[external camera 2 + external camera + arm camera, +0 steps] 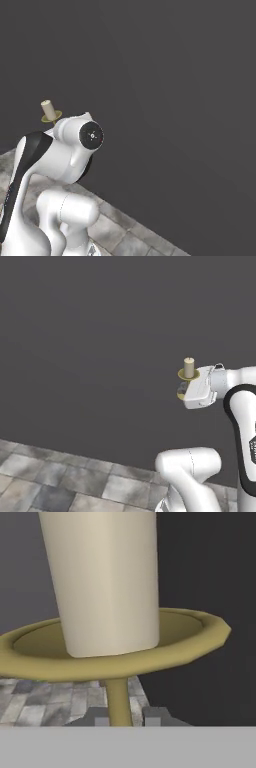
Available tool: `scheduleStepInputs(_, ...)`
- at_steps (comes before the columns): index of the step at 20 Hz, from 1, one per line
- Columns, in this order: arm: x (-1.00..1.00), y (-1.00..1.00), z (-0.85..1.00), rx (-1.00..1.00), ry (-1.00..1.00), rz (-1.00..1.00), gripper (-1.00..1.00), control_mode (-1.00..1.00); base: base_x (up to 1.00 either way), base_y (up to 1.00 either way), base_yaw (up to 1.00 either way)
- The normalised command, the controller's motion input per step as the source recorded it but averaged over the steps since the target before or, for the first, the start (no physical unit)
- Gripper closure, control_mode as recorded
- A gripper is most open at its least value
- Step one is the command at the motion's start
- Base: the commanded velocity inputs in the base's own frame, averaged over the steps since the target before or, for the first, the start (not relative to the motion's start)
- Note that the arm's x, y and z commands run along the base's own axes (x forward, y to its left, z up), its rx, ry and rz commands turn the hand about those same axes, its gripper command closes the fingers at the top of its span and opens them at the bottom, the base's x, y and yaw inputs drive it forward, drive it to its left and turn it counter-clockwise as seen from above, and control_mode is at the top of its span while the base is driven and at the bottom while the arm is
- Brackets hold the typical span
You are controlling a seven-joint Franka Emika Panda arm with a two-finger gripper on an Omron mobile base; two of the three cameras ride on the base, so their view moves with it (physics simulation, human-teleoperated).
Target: Pick the candle and candle from the dining table and place them in the open cabinet. Close the cabinet after placing the objects.
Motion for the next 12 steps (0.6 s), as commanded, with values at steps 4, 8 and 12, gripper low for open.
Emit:
scheduleStepInputs(4, 0.0, 0.0, 0.0, 0.0, 0.0, 0.0, 1.0, 1.0, -0.13, 0.0, -0.54)
scheduleStepInputs(8, 0.0, 0.0, 0.0, 0.0, 0.0, 0.0, 1.0, 1.0, -0.15, 0.0, -0.54)
scheduleStepInputs(12, 0.0, 0.0, 0.0, 0.0, 0.0, 0.0, 1.0, 1.0, -0.16, 0.0, -0.54)
